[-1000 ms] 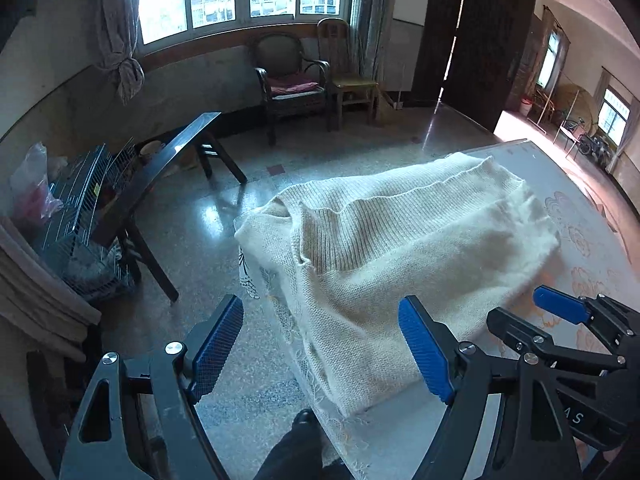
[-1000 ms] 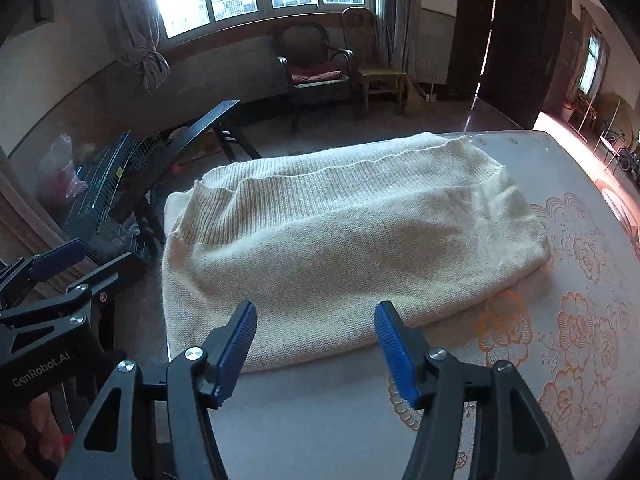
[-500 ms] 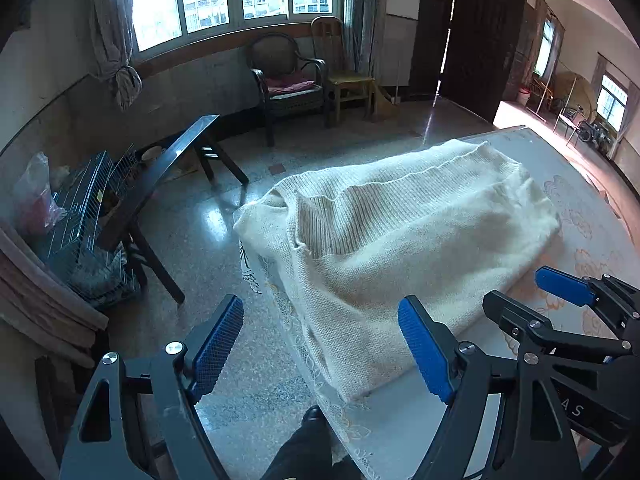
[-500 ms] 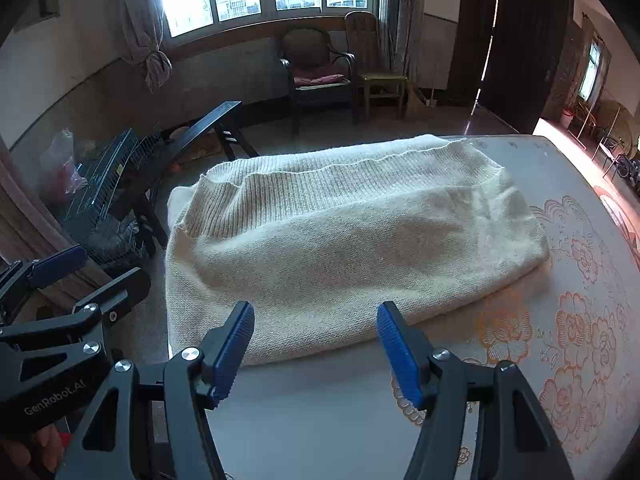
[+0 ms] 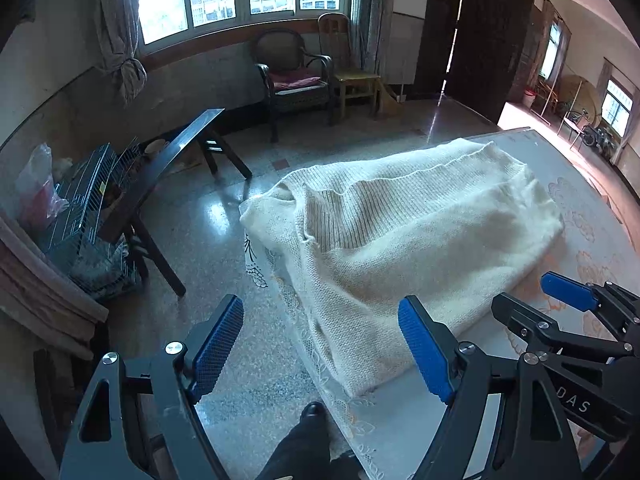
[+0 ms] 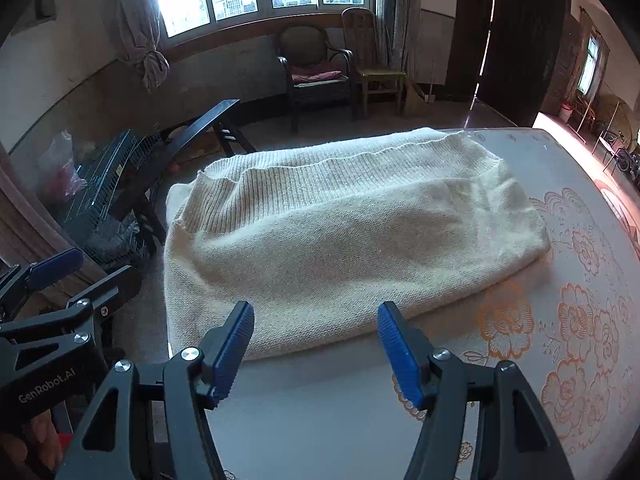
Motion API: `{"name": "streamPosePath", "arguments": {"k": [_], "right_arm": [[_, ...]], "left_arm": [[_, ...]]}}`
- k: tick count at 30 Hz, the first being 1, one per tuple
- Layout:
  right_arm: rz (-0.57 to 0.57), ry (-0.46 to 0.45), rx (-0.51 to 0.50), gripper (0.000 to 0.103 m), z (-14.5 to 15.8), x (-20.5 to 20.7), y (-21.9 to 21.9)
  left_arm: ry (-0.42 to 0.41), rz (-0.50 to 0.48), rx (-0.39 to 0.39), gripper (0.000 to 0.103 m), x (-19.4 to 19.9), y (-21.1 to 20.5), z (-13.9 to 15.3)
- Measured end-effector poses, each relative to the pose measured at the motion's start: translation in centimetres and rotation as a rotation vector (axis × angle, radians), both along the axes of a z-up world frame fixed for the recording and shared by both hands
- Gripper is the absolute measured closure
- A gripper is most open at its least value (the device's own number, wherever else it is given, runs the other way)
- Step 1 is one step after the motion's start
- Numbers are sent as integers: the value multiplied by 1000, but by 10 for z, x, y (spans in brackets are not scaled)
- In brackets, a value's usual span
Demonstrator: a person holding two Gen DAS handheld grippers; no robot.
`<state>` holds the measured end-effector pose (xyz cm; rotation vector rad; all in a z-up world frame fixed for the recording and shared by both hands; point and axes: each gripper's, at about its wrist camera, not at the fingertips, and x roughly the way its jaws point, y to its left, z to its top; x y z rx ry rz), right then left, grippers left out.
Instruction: Fold clothes
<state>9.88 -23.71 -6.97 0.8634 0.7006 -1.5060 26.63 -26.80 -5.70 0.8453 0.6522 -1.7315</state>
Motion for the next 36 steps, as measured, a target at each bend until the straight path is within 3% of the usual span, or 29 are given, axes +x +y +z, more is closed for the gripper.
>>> {"name": "streamPosePath", "arguments": {"k": [36], "right_arm": [[-31, -42, 21, 38, -6, -11, -2]], "left_arm": [[9, 20, 6, 22, 4, -5, -1]]}}
